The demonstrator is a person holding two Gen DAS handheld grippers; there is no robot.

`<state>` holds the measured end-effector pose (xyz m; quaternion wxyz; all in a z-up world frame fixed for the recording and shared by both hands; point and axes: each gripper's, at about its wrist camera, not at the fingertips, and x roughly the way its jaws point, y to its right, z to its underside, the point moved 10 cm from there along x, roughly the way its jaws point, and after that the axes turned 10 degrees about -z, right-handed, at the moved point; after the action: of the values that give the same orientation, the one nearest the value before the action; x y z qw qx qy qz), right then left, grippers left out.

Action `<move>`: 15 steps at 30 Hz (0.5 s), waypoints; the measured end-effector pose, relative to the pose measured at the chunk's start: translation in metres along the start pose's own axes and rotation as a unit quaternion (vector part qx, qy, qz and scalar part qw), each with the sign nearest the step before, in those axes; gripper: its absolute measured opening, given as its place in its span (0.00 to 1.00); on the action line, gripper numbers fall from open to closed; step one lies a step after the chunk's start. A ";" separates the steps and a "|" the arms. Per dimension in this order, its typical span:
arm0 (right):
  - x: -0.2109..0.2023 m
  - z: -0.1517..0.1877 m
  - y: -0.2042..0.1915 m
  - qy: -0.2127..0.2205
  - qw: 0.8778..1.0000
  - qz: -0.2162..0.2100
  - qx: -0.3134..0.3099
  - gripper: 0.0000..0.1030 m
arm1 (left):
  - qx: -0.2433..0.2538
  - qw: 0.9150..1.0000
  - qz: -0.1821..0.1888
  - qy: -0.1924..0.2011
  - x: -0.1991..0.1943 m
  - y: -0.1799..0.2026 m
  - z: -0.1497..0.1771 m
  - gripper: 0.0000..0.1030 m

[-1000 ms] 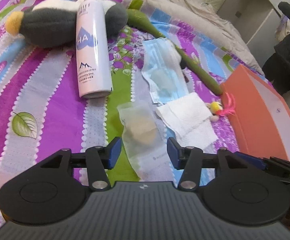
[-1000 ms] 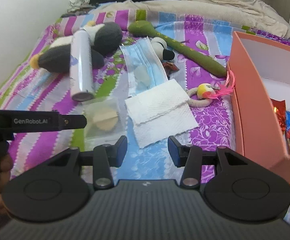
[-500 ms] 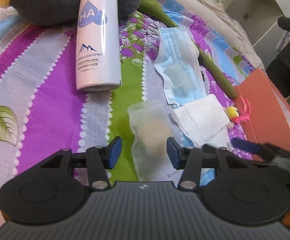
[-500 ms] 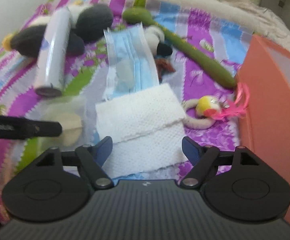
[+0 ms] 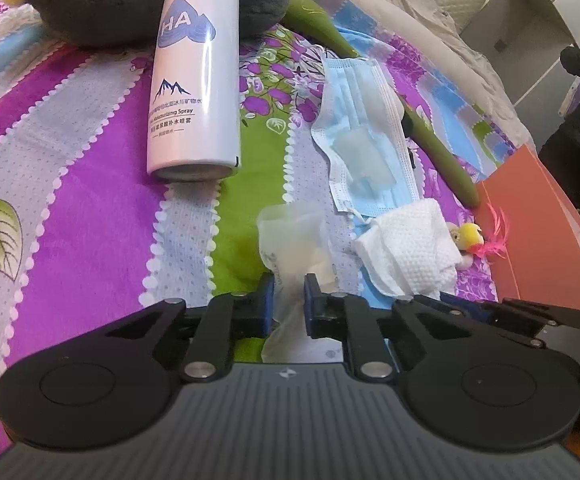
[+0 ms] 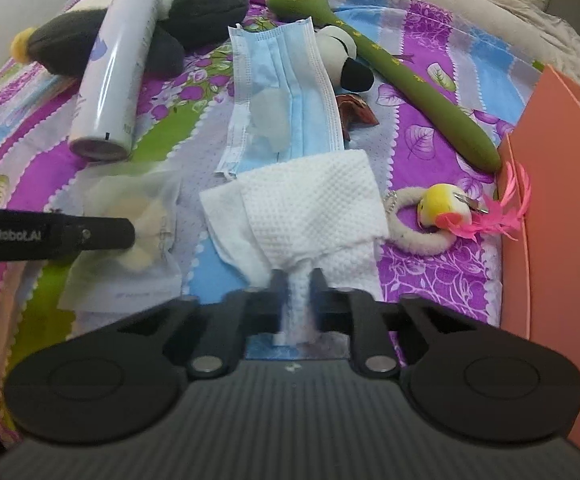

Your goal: Organize soft objects

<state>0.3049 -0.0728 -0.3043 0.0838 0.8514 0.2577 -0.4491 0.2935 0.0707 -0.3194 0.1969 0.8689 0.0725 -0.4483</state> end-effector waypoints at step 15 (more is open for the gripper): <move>-0.057 0.024 -0.004 0.026 0.999 -0.005 0.033 0.06 | 0.016 1.000 -0.009 0.017 -0.048 0.001 0.019 0.09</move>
<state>0.2590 -0.0993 -0.2721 0.0468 0.8638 0.2485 -0.4358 0.2512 0.0647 -0.2898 0.1779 0.8789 0.0767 -0.4360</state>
